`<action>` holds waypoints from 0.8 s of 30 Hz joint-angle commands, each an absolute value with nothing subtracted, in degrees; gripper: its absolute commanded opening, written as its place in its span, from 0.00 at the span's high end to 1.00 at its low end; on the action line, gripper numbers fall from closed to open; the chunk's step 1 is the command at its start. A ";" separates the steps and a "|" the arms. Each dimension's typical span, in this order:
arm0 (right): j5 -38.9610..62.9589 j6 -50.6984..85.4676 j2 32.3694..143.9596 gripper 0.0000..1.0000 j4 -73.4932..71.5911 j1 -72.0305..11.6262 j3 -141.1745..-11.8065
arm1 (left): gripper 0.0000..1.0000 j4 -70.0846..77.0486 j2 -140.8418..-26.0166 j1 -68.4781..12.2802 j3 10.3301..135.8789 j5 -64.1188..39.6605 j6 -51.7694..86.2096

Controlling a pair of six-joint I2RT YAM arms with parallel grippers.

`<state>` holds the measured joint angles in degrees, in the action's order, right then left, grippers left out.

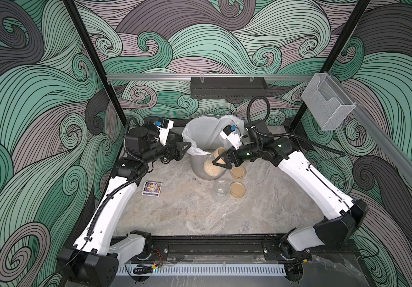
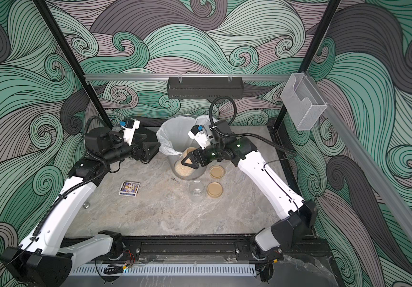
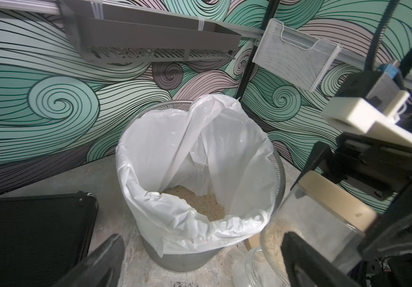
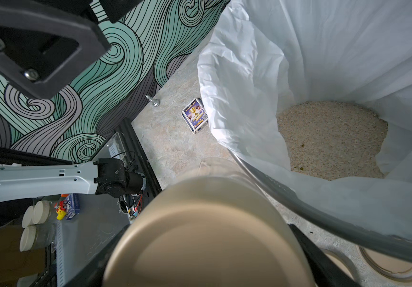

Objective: Empty moldy rice from jars
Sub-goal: Pick up the jar from the center of the board.

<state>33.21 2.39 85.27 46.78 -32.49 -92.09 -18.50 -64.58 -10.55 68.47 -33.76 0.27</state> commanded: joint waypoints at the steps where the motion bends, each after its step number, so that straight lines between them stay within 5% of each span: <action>1: 35.42 3.39 82.94 0.31 41.17 -30.68 -92.55 | 0.01 -20.79 -65.14 -10.78 70.93 -40.51 -4.17; 24: 48.92 8.06 80.42 0.33 34.97 -29.62 -89.84 | 0.01 -25.67 -71.41 -21.64 72.88 -53.92 -10.20</action>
<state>43.90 6.68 83.07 40.60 -29.93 -89.65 -24.95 -70.46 -20.27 69.87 -51.79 -8.84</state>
